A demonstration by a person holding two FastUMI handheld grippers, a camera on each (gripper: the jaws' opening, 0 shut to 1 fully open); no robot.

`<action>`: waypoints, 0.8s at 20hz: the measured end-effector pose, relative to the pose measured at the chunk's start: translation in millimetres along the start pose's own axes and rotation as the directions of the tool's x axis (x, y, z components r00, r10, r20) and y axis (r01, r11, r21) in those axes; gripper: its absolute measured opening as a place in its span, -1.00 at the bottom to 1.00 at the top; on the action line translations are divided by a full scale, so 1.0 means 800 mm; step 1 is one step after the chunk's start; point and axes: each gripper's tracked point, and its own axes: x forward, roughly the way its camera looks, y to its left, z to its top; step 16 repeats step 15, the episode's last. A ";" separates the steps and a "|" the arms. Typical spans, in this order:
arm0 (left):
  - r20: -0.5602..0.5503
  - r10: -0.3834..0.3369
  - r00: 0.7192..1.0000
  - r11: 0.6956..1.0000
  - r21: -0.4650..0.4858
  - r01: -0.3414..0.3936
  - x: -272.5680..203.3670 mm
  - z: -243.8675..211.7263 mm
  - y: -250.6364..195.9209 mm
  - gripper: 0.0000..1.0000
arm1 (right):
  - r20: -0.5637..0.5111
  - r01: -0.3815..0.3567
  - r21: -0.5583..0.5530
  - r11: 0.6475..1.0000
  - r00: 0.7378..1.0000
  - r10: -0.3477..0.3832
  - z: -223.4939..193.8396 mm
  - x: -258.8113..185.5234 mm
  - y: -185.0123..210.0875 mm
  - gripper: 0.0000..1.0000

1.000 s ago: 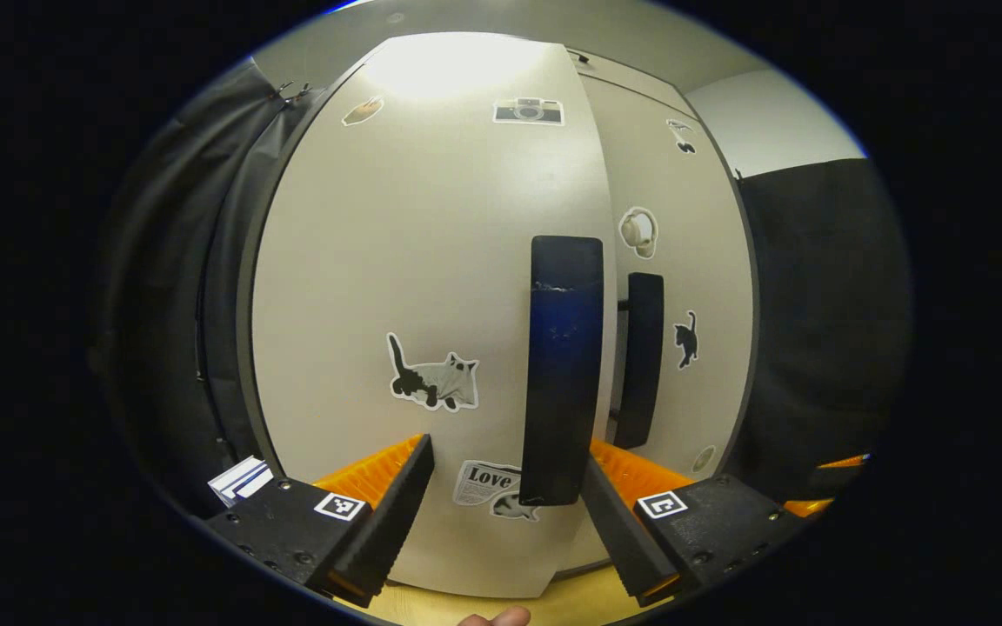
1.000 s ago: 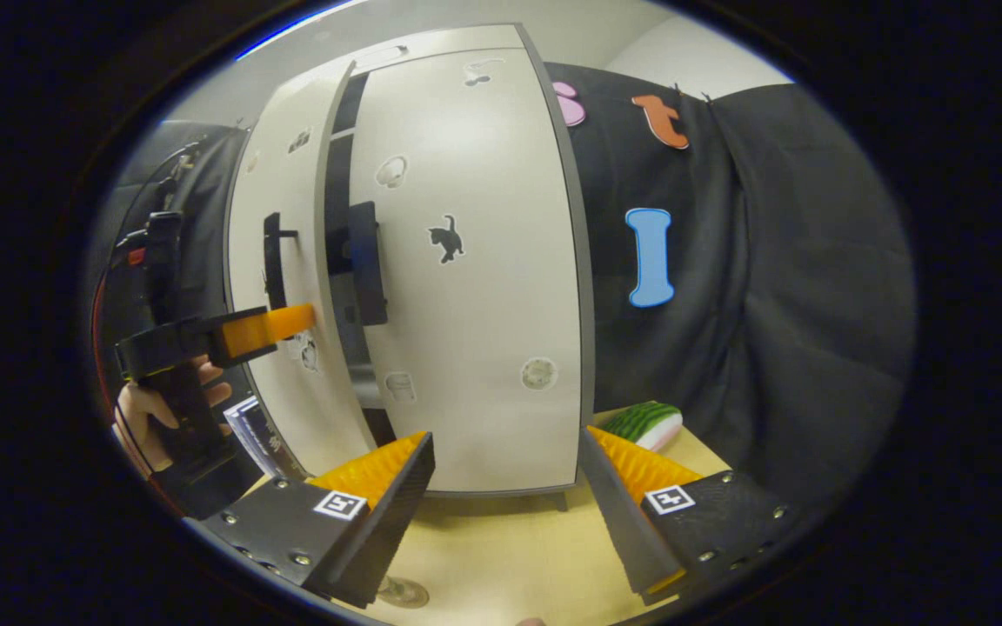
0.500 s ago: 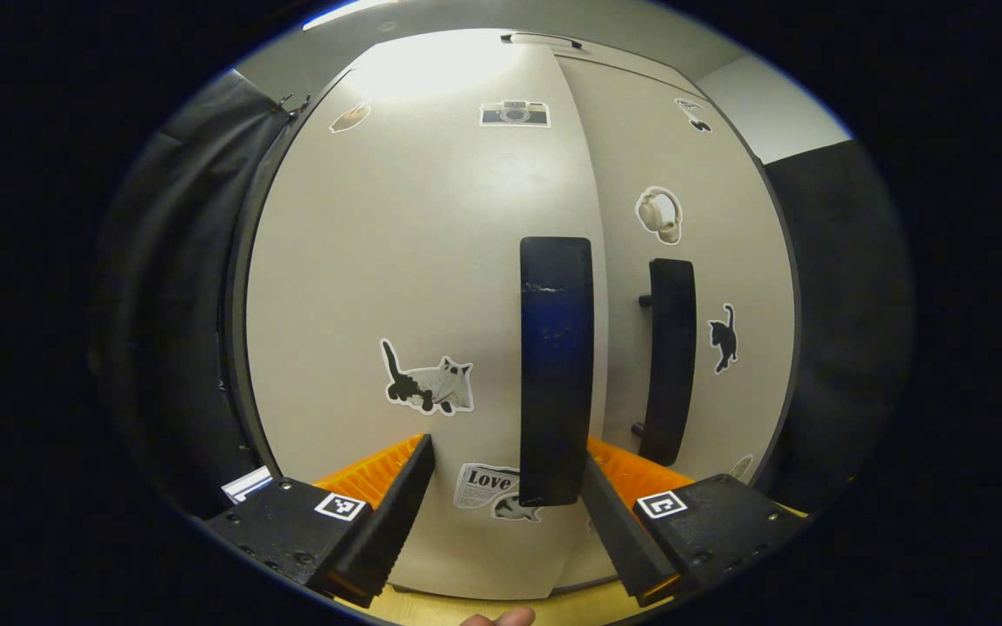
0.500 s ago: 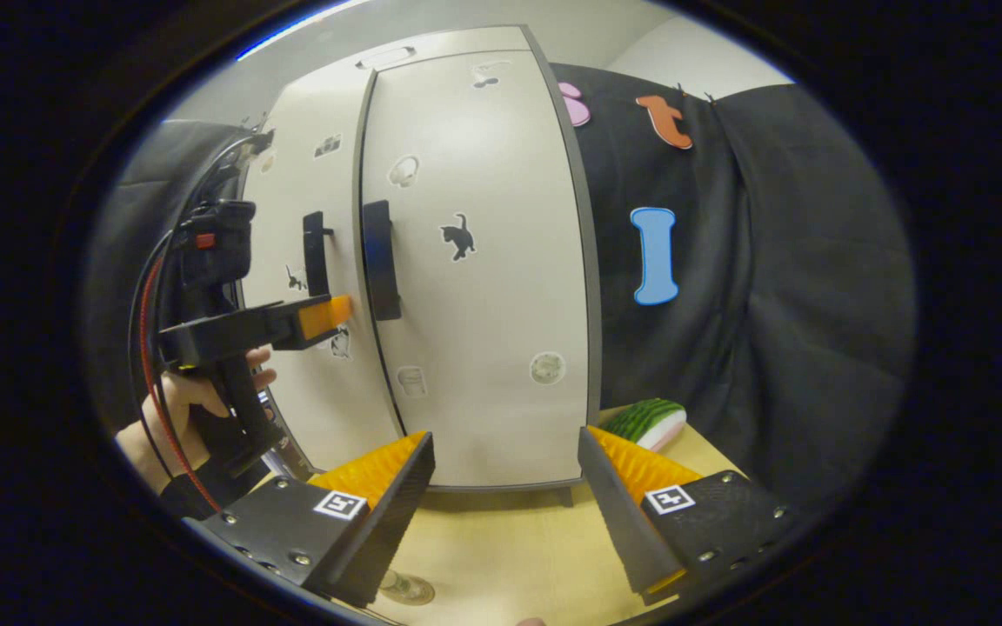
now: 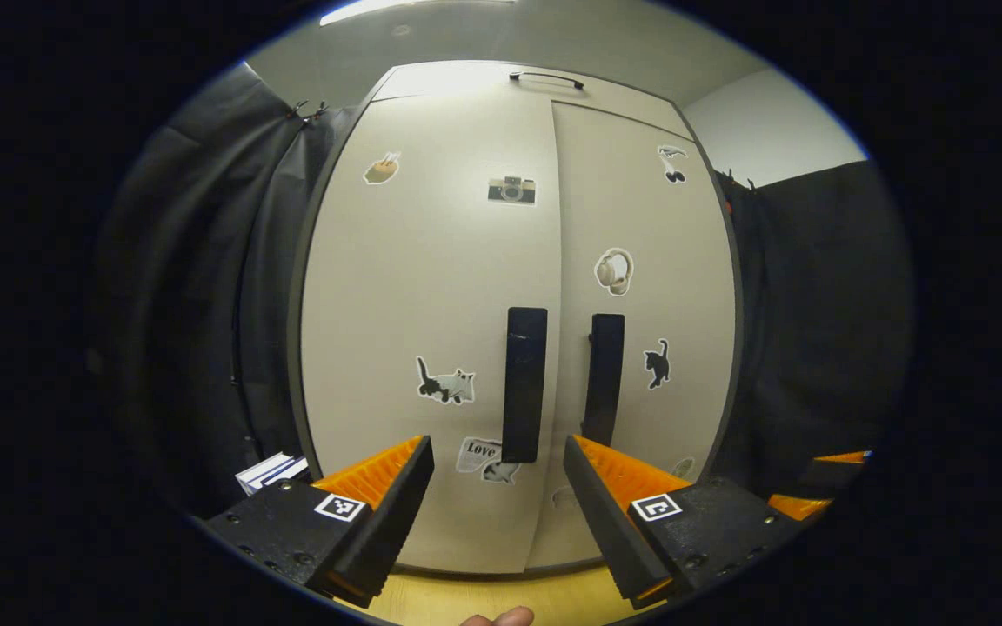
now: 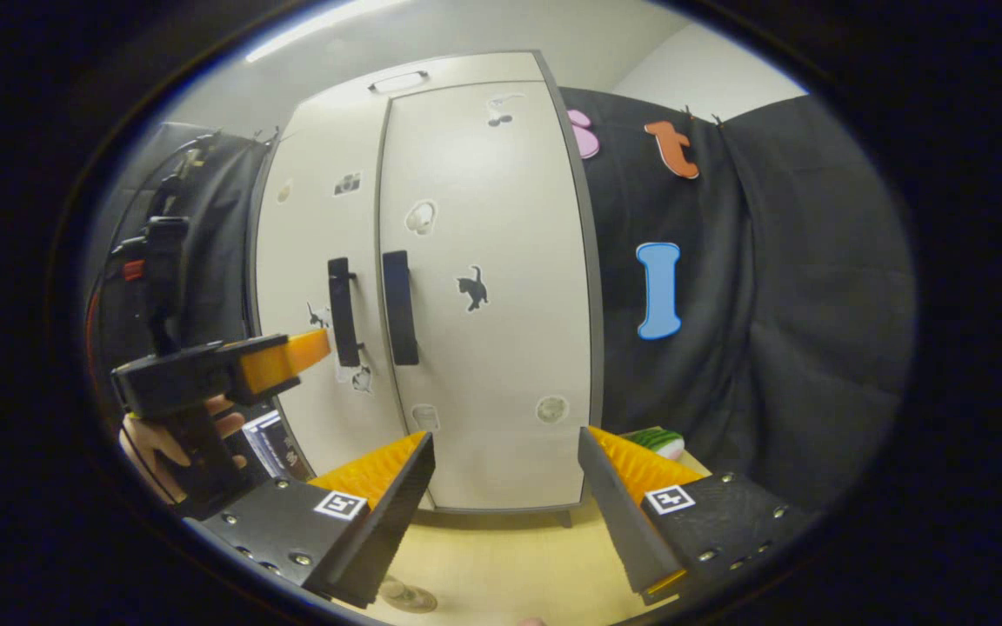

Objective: Grasp the bottle in the cabinet with the left hand and place it on the coaster, then close the right door with the right hand and the left door with the left hand.

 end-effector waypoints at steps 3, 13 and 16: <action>-0.023 0.042 0.999 0.999 -0.008 -0.042 -0.049 0.000 0.013 0.91 | 0.032 -0.003 -0.016 1.000 0.999 0.003 0.020 -0.011 0.011 1.00; -0.044 0.102 0.994 0.994 -0.035 -0.104 -0.138 -0.007 0.045 0.89 | 0.086 0.004 -0.037 0.999 0.996 -0.001 0.048 -0.034 0.032 1.00; -0.051 0.104 0.993 0.994 -0.040 -0.106 -0.138 -0.010 0.048 0.91 | 0.086 0.006 -0.041 0.999 0.996 -0.002 0.048 -0.035 0.033 1.00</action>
